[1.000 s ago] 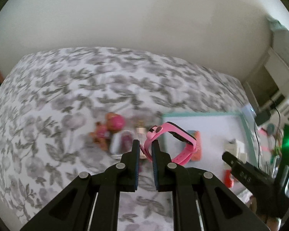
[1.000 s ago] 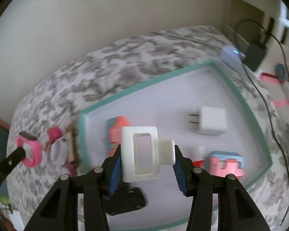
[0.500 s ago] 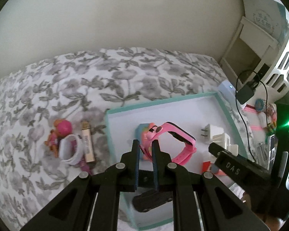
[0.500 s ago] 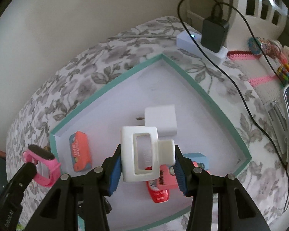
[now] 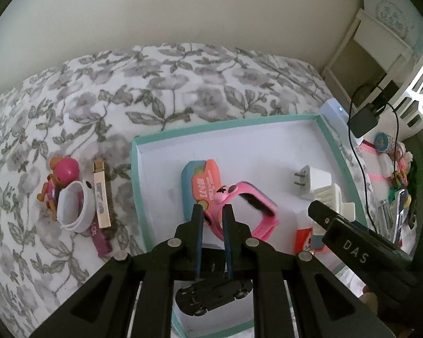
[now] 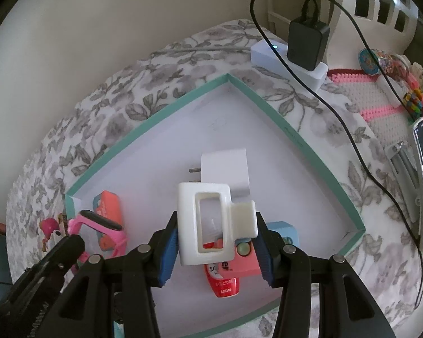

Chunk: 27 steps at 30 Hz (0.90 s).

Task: Organize rigid objects
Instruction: 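Open the right gripper to drop the white clip in the tray while the left releases the band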

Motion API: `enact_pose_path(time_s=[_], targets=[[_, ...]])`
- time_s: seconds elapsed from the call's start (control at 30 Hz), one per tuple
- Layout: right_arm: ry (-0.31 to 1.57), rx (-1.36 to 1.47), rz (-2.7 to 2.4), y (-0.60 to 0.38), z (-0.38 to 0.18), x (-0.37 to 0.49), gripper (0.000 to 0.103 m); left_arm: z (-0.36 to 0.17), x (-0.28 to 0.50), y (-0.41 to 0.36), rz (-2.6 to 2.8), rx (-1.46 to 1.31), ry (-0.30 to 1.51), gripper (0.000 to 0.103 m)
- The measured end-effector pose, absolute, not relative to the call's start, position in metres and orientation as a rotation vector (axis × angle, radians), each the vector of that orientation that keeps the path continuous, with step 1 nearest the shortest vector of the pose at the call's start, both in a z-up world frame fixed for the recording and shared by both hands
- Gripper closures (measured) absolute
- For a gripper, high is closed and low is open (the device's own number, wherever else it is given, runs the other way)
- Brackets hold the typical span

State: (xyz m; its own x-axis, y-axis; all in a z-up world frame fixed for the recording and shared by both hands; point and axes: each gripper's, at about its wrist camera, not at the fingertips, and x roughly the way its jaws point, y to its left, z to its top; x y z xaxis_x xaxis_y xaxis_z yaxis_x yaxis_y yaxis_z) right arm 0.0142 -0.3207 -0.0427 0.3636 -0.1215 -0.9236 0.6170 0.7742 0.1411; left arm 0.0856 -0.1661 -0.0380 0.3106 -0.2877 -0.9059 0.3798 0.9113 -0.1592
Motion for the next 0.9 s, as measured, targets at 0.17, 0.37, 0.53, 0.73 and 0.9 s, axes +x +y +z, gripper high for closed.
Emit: enact_pose_path(time_s=[0.17,0.37,0.53,0.73,0.9], targets=[[1.111,0.498,-0.506,-0.319,-0.043,0.015,0.052,-0.045,0.086,-0.168,-0.444,0.09,1.201,0.089],[1.115,0.484,-0.508,-0.319,-0.043,0.016,0.052,-0.047,0.088,-0.166,-0.432,0.089,1.217,0.074],[1.122,0.459,-0.516,-0.316,-0.044,0.018,0.051,-0.046,0.089,-0.162,-0.409,0.089,1.216,0.062],[1.13,0.445,-0.511,-0.315,-0.047,0.02,0.051,-0.041,0.092,-0.152,-0.367,0.08,1.21,0.056],[1.127,0.419,-0.512,-0.313,-0.045,0.022,0.048,-0.039,0.098,-0.139,-0.31,0.058,1.217,0.048]])
